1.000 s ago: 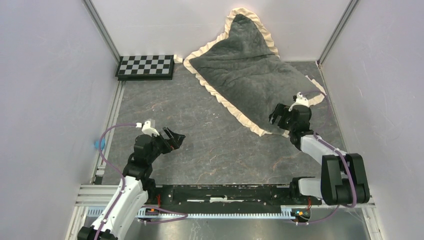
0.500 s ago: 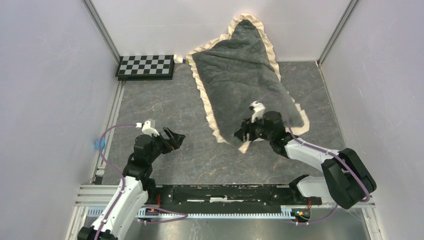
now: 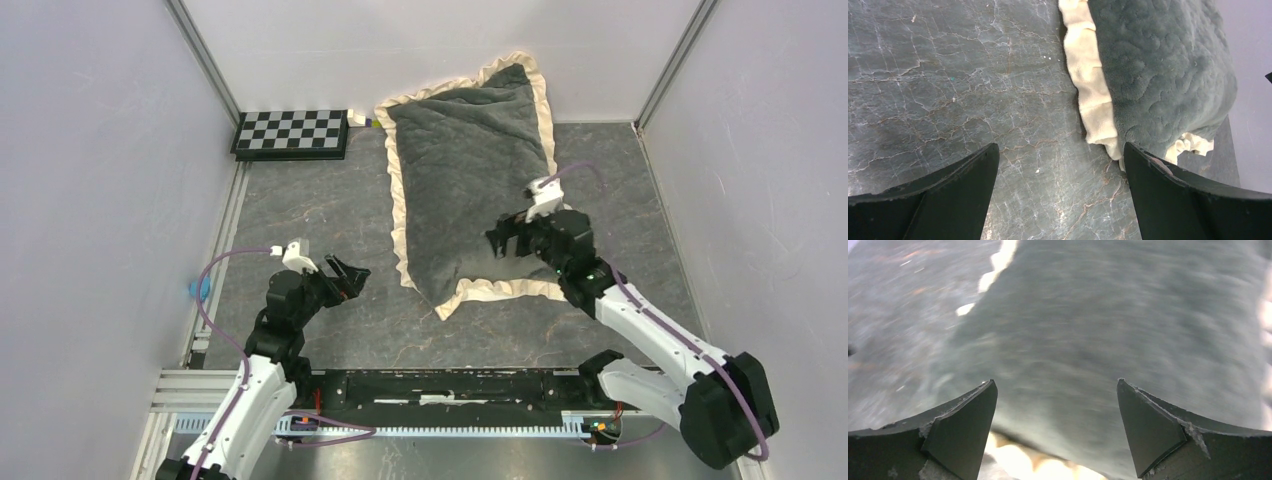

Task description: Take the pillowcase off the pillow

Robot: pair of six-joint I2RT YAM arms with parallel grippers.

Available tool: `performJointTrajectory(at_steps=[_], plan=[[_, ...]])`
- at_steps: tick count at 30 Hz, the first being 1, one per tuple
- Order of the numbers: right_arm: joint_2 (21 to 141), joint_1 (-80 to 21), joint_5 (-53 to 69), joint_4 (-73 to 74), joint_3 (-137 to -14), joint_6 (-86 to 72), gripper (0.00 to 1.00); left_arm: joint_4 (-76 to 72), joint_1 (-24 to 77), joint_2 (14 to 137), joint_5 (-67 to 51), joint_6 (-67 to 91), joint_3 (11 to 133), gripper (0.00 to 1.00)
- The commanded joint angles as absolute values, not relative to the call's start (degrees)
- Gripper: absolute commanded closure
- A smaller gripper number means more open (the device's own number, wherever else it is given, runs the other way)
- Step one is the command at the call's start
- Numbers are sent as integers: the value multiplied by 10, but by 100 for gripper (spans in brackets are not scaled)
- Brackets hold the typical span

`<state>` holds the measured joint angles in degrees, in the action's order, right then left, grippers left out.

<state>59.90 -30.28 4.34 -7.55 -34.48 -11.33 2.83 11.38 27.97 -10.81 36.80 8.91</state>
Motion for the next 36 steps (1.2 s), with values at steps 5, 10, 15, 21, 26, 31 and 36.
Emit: performJointTrajectory(at_steps=[5, 10, 15, 21, 26, 31, 36], plan=[[524, -154, -176, -66, -246, -212, 2, 8, 114, 271, -111, 347, 84, 0], [564, -135, -80, -99, -230, -176, 2, 8, 114, 272, -113, 348, 85, 0], [670, -206, 72, -77, -300, -106, 7, 7, 114, 274, -113, 348, 85, 0], [733, -374, 130, -127, -358, -114, 7, 6, 115, 274, -113, 349, 85, 0], [682, -455, 170, -158, -394, -96, 4, 8, 115, 270, -113, 349, 84, 0], [591, -453, 52, -88, -403, -72, 2, 8, 114, 265, -112, 349, 83, 0], [565, -419, -112, -7, -390, -83, 2, 10, 115, 264, -110, 349, 83, 0]])
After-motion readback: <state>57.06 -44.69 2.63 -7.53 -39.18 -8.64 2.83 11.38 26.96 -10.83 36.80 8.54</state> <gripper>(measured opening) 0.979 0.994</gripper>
